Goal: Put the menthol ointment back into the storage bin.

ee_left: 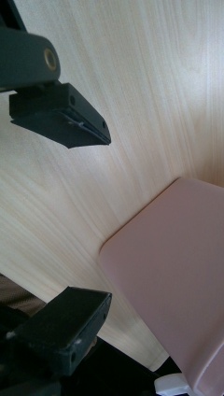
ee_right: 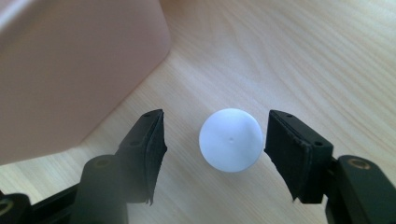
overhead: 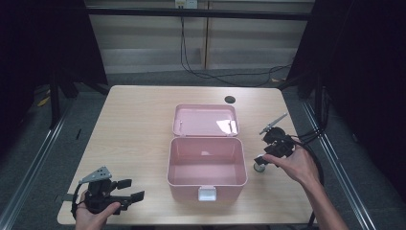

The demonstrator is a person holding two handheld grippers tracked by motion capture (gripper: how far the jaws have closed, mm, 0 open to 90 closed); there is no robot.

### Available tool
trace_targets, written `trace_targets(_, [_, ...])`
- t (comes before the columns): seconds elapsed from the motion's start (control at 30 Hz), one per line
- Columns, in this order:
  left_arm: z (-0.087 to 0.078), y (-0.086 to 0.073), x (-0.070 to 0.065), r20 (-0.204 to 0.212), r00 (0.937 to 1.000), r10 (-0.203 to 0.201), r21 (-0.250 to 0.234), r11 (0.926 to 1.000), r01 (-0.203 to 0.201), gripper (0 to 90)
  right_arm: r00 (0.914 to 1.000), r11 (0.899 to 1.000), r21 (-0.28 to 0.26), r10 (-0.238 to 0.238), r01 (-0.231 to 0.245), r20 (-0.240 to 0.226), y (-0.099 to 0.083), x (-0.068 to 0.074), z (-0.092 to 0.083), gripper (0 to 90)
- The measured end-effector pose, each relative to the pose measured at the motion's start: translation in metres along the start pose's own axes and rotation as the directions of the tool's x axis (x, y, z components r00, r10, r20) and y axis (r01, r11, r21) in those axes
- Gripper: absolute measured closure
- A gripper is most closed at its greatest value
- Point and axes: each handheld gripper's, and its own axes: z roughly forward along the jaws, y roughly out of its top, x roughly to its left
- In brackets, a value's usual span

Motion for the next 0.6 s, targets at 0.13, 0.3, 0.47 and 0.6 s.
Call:
trace_targets(0.13, [-0.001,0.0,0.0,0.0,1.0,0.005,0.002,1.0,-0.005,19.7,1.0,1.0,0.023,-0.008,0.008,0.004,0.004,-0.002,0.002,42.8])
trace_targets(0.3, [0.0,0.0,0.0,0.001,1.0,0.003,0.001,1.0,-0.003,19.7,0.9999,0.999,0.053,-0.011,0.012,-0.002,0.007,-0.004,0.006,43.2])
trace_targets(0.47, [0.0,0.0,0.0,0.001,1.0,0.003,0.004,1.0,-0.003,19.4,0.9995,0.992,0.128,-0.026,0.024,0.016,0.011,-0.008,0.013,39.6])
trace_targets(0.6, [0.0,0.0,0.001,0.003,1.0,0.001,0.004,1.0,-0.001,19.4,0.9996,0.989,0.149,-0.028,0.027,0.007,0.012,-0.007,0.015,39.6])
